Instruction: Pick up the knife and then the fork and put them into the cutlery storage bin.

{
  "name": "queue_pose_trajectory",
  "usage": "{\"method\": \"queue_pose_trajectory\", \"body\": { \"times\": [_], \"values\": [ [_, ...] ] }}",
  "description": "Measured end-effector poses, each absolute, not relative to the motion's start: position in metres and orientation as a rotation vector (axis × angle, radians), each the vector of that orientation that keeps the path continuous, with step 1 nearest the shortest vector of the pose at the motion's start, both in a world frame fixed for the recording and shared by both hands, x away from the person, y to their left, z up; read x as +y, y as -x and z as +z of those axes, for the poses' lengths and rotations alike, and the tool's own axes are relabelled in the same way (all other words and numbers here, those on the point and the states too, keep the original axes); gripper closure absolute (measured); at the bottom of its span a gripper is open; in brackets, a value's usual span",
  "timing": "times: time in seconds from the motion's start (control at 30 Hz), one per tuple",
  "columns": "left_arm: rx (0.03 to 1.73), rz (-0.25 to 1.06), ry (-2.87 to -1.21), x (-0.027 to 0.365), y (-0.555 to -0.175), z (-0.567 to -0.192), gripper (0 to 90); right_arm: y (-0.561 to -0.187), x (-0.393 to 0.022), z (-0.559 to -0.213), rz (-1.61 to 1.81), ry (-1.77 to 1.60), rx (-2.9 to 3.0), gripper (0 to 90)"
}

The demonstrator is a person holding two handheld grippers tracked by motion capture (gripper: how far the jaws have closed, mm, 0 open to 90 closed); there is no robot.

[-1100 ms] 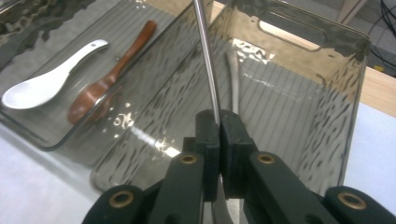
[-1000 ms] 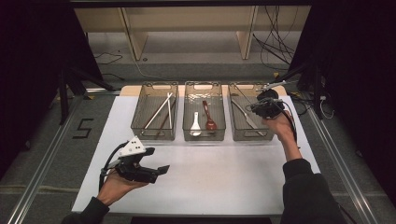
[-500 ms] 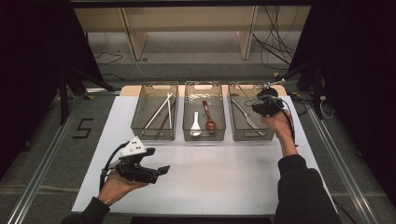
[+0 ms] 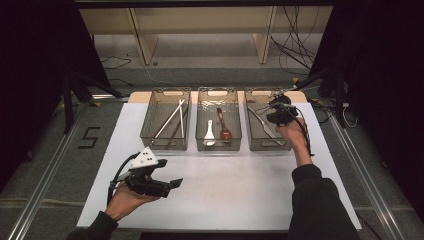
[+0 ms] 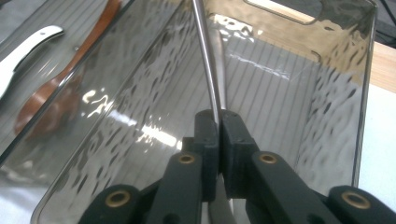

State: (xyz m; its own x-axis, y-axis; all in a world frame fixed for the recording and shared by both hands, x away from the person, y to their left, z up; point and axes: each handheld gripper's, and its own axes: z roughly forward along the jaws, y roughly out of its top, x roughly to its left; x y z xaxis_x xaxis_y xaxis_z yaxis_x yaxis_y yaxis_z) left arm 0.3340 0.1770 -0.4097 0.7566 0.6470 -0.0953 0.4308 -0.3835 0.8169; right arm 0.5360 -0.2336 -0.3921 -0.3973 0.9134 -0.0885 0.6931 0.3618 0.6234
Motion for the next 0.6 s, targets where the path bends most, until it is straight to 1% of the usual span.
{"method": "queue_pose_trajectory", "body": {
  "times": [0.03,0.07,0.27,0.37,0.6],
  "values": [
    [0.809,0.299,-2.038,0.177,-0.334,-0.41,15.3,-0.537,-0.234,-0.392,0.73,-1.409,2.202,78.5],
    [0.809,0.3,-2.037,0.177,-0.334,-0.41,15.3,-0.537,-0.234,-0.392,0.741,-1.412,2.203,75.7],
    [0.811,0.297,-2.033,0.177,-0.334,-0.409,15.3,-0.532,-0.236,-0.386,0.781,-1.396,2.207,66.8],
    [0.816,0.275,-2.009,0.178,-0.334,-0.409,15.3,-0.527,-0.237,-0.383,0.822,-1.391,2.21,58.5],
    [0.832,0.277,-1.977,0.181,-0.335,-0.408,15.3,-0.502,-0.236,-0.374,0.971,-1.342,2.214,46.2]
  ]
}}
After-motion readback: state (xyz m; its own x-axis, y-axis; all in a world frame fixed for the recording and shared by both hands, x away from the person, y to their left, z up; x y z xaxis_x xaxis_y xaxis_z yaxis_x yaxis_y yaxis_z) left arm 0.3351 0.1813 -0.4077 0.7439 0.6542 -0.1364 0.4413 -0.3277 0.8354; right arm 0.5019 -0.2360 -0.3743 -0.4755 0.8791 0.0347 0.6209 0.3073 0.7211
